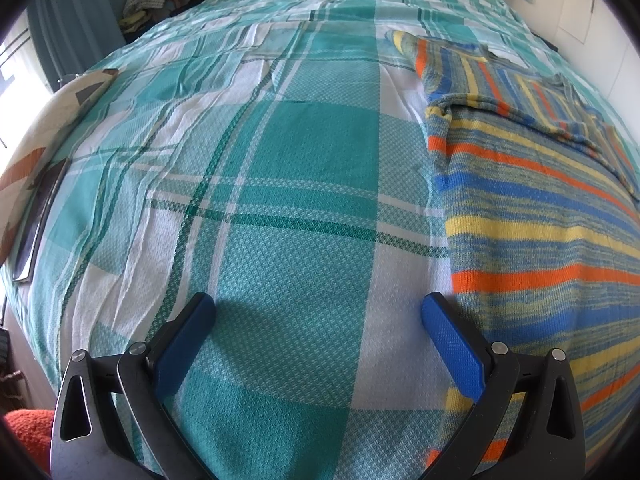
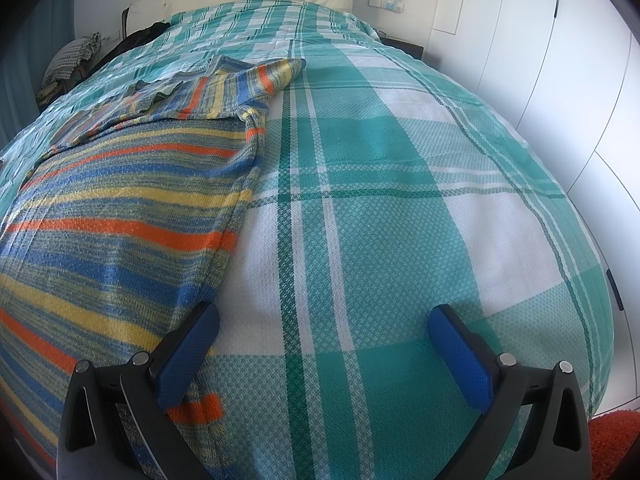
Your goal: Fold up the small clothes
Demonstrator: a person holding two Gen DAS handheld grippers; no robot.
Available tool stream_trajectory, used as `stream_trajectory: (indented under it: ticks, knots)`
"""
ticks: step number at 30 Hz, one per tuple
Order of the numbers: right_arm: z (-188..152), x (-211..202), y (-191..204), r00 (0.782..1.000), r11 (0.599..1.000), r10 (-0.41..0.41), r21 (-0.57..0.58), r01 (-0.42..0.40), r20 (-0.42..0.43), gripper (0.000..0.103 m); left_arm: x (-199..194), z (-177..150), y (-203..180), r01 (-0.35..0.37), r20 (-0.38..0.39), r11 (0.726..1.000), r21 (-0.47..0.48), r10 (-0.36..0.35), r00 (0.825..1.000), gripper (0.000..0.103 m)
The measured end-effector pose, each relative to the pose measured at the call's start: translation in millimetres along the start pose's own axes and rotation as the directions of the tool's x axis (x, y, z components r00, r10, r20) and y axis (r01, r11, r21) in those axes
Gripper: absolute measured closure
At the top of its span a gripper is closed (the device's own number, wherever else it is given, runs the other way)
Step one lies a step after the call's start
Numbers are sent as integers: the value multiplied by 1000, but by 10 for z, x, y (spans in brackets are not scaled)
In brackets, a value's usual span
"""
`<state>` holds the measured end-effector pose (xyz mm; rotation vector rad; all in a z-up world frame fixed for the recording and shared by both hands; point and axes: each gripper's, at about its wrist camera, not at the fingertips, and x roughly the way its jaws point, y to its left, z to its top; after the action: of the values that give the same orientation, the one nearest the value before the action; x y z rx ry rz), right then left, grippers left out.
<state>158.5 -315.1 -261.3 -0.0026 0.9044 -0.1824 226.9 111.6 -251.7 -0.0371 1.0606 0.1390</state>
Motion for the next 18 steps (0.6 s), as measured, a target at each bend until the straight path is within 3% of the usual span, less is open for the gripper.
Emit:
stream_trajectory:
  ticks: [6,8,10,12,13,14,15,17,18]
  knots:
    - [3,4,-1,1000,1000,5,0,-5,-2,0,-13,12,14,15,-13,1000,-5,-15,1000,0]
    - [67,-2,-47,998,999,33,-10,-33,-45,1,-70,50,80,50,-70,998,-24,-51,996,1]
    - [169,-53,-153,989,996,89,-1,-90,-117,7,-235,34,197,138,-101,988,-71,-145,984,2]
    - [246,-190,-363,967,981,191,76,-180,-167,11,-408,-64,253,246,-114,965,-96,-256,960,2]
    - [256,-254,-461,948,966,250,122,-230,-195,12,-468,-138,230,288,-137,953,-90,-298,945,2]
    - [240,-313,-555,913,941,326,178,-289,-246,13,-502,-224,175,323,-166,943,-73,-331,929,2]
    - [204,-338,-587,872,916,395,203,-347,-290,14,-517,-308,96,348,-197,936,-48,-350,916,4]
    - [45,-356,-567,758,858,512,272,-435,-403,21,-515,-493,-127,370,-268,929,26,-350,898,12]
    - [-26,-366,-512,725,851,525,268,-451,-446,23,-509,-554,-203,371,-291,927,54,-341,894,17]
